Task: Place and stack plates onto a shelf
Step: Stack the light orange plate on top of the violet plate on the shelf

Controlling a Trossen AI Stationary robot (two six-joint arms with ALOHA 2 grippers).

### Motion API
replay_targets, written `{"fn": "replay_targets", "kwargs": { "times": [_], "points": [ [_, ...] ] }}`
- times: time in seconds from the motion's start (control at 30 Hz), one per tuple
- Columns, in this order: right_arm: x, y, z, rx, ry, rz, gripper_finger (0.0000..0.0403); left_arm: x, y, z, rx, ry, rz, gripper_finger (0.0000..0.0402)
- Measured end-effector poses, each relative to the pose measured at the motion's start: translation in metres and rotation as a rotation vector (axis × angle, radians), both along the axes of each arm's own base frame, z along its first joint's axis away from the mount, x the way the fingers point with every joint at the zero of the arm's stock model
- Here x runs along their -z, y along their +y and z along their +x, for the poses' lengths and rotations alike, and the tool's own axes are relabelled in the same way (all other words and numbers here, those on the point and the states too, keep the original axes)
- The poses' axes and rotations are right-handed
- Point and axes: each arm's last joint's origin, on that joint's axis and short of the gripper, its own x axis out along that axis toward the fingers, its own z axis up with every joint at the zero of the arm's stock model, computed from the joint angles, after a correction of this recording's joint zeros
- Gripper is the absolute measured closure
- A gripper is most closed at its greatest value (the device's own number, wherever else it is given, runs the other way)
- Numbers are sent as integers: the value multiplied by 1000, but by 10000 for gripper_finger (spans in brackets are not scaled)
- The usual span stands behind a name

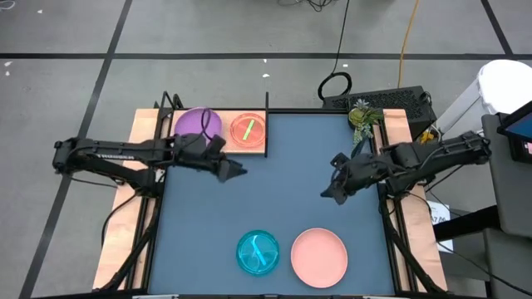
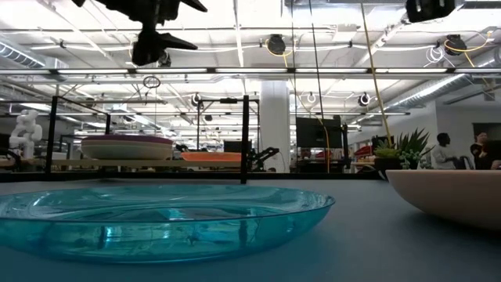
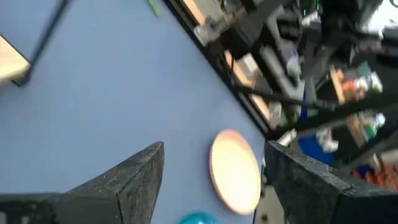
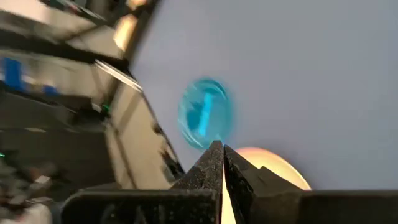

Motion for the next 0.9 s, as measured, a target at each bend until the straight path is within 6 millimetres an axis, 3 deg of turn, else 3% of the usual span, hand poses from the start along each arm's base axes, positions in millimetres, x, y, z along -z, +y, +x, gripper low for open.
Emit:
{"fn": "replay_targets", "kwargs": {
  "times": [0.13, 0.5, 0.63, 0.9],
  "points": [
    [9, 13, 2, -60, 141, 15, 403, 4, -17, -2, 47, 52, 16, 122],
    [62, 46, 10, -55, 583, 35, 397, 10, -47, -9, 64, 121, 39, 122],
    [85, 51, 9, -83, 641, 57, 365, 14, -51, -12, 33, 165, 46, 122],
    [130, 51, 5, -32, 656, 155, 262, 16, -51, -14, 0, 188, 19, 122]
  ]
}}
